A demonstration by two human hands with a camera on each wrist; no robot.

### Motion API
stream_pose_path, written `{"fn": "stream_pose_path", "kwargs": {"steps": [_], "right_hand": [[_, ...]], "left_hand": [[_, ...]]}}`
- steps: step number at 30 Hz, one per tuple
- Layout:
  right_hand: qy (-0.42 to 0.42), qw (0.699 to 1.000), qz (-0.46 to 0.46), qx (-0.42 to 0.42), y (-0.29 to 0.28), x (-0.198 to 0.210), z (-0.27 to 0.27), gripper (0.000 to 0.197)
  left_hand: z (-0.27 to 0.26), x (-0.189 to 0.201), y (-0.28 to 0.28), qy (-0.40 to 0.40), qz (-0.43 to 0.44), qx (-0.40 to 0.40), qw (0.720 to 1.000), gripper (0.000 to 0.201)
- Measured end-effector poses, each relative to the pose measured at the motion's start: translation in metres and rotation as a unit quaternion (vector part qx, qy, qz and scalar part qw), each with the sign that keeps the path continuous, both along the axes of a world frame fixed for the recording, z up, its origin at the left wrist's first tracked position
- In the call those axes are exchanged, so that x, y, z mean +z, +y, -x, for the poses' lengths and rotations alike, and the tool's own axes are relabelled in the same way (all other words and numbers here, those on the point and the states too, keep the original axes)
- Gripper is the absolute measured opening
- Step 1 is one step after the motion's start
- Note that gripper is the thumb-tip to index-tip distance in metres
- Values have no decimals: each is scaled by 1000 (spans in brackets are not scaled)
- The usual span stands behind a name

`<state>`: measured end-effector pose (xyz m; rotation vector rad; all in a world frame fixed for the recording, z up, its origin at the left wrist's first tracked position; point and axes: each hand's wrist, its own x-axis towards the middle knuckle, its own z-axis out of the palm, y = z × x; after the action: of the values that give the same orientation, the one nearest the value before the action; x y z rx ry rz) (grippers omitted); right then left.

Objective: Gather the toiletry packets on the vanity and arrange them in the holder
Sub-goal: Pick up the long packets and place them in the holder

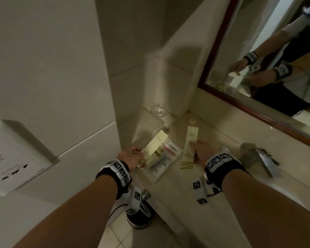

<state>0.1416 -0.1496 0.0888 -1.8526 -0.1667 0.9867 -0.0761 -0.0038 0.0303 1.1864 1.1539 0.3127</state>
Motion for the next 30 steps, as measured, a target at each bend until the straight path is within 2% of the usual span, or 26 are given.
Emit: {"fn": "stream_pose_path", "kwargs": {"steps": [5, 9, 17, 23, 30], "right_hand": [[-35, 998, 38, 22, 9, -24, -13, 15], [-32, 996, 68, 52, 17, -52, -25, 16], [15, 994, 93, 53, 39, -87, -45, 9], [65, 991, 97, 59, 47, -102, -53, 12], [76, 991, 90, 58, 49, -109, -59, 18]], "left_hand": [[-19, -23, 3, -10, 40, 42, 998, 9], [-27, -36, 6, 2, 54, 54, 997, 10], [-44, -53, 8, -19, 109, 82, 991, 38], [-52, -59, 0, -34, 155, 90, 983, 32], [-58, -64, -11, -23, 144, 85, 986, 27]]}}
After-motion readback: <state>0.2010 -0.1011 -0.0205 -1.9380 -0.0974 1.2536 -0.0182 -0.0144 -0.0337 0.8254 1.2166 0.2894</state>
